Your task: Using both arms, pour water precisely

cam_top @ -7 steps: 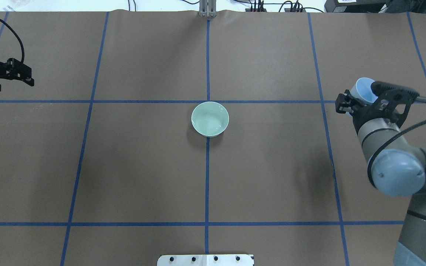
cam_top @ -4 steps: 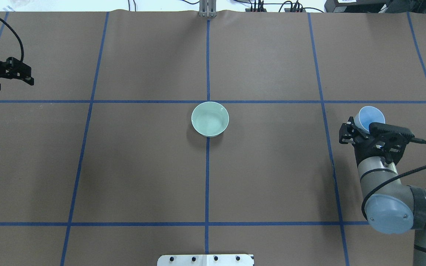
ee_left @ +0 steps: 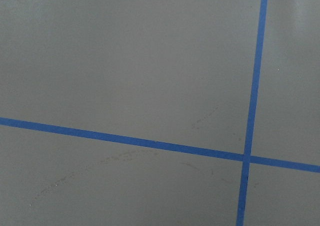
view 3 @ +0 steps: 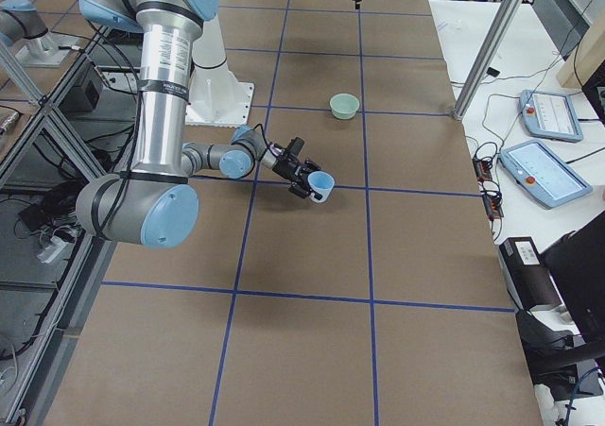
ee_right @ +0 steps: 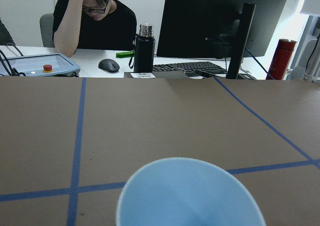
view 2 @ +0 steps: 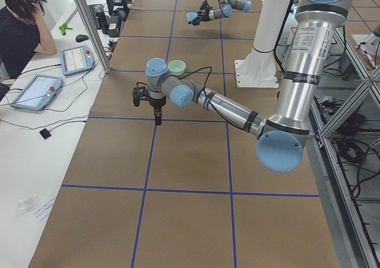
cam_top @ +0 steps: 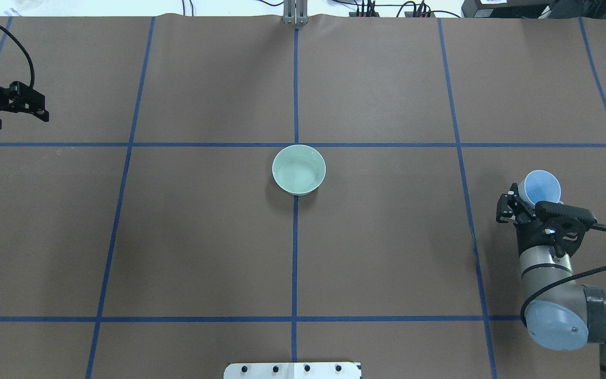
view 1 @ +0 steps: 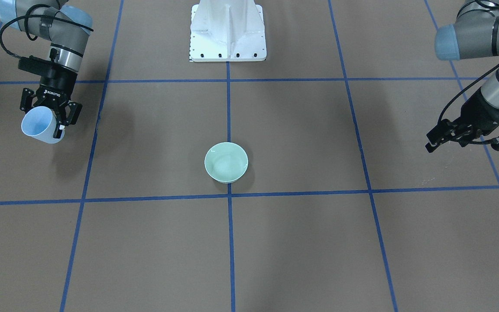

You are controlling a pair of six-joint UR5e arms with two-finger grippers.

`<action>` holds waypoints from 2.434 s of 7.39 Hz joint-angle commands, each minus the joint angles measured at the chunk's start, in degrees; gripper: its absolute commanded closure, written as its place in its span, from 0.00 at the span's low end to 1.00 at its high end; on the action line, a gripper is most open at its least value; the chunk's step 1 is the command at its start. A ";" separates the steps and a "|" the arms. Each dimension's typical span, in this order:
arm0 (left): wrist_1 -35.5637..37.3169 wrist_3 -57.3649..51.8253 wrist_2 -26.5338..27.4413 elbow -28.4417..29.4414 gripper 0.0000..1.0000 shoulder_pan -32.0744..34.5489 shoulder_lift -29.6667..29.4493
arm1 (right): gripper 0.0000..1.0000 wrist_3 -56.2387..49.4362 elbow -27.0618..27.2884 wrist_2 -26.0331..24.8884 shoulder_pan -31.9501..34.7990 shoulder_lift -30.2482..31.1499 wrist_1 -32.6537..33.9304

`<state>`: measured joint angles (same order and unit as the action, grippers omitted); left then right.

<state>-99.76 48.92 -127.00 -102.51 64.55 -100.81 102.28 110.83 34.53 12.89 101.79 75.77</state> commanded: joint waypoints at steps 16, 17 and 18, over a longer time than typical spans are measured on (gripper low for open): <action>0.27 0.22 -0.09 -0.06 0.00 -0.03 -0.44 | 0.01 0.03 -2.90 0.10 -0.24 0.78 -0.19; 0.27 0.22 -0.17 -0.14 0.00 -0.03 -0.44 | 0.01 -0.58 -1.77 0.18 -0.24 3.30 -2.97; 0.27 0.39 -0.17 -0.32 0.00 -0.03 -0.53 | 0.01 -5.81 -0.98 0.10 -0.15 7.25 -11.70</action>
<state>-99.49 49.17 -127.15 -102.67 64.50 -101.27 100.81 108.79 34.68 12.67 105.01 71.85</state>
